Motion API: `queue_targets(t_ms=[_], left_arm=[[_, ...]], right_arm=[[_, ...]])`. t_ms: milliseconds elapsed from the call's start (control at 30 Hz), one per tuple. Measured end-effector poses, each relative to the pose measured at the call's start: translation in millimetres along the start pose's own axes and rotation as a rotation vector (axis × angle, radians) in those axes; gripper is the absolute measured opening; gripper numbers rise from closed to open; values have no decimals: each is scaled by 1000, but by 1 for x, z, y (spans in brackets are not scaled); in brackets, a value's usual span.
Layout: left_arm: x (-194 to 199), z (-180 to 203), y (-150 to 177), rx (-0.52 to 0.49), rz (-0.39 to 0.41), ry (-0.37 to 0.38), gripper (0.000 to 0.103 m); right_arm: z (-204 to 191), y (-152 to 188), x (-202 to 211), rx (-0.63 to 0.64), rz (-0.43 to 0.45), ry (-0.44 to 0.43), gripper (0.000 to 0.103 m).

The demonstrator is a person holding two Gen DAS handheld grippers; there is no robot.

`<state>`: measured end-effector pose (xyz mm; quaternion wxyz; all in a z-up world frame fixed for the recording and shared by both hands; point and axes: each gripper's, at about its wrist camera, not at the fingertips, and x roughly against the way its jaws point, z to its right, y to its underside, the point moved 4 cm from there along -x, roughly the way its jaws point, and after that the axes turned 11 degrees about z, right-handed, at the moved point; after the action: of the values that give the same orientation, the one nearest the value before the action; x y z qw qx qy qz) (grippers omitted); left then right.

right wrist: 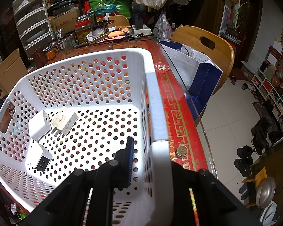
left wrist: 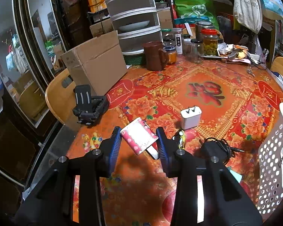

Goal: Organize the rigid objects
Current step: 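Grasp the pink polka-dot charger with the left tool and lift it, then carry the pink charger into the basket and open the left tool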

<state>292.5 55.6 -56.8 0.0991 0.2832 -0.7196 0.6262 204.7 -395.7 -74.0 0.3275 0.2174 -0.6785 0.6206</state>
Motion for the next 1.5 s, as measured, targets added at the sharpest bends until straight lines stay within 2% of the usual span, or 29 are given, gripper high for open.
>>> queue_targets(t_ms=[267, 567, 733, 833, 900, 1000, 1133, 1267, 1500], left_arm=[[42, 35, -23, -38, 55, 63, 35], [116, 137, -41, -222, 143, 233, 35], [145, 196, -41, -332, 138, 329, 35], [150, 239, -32, -409, 27, 457, 35], [148, 264, -24, -458, -59, 516, 35], [134, 294, -7, -522, -182, 549, 35], [113, 314, 13, -598, -301, 550, 35], [103, 323, 29, -641, -364, 571, 35], [92, 324, 41, -650, -397, 572, 37]], right_arm=[[0, 0, 0, 0, 0, 0, 14], [0, 0, 0, 0, 0, 0, 14], [0, 0, 0, 0, 0, 0, 14], [0, 0, 0, 0, 0, 0, 14], [0, 0, 0, 0, 0, 0, 14], [0, 0, 0, -1, 0, 0, 14], [-2, 0, 0, 0, -1, -3, 14], [-4, -1, 0, 1, -2, -7, 14], [-5, -3, -2, 6, -4, -13, 15]])
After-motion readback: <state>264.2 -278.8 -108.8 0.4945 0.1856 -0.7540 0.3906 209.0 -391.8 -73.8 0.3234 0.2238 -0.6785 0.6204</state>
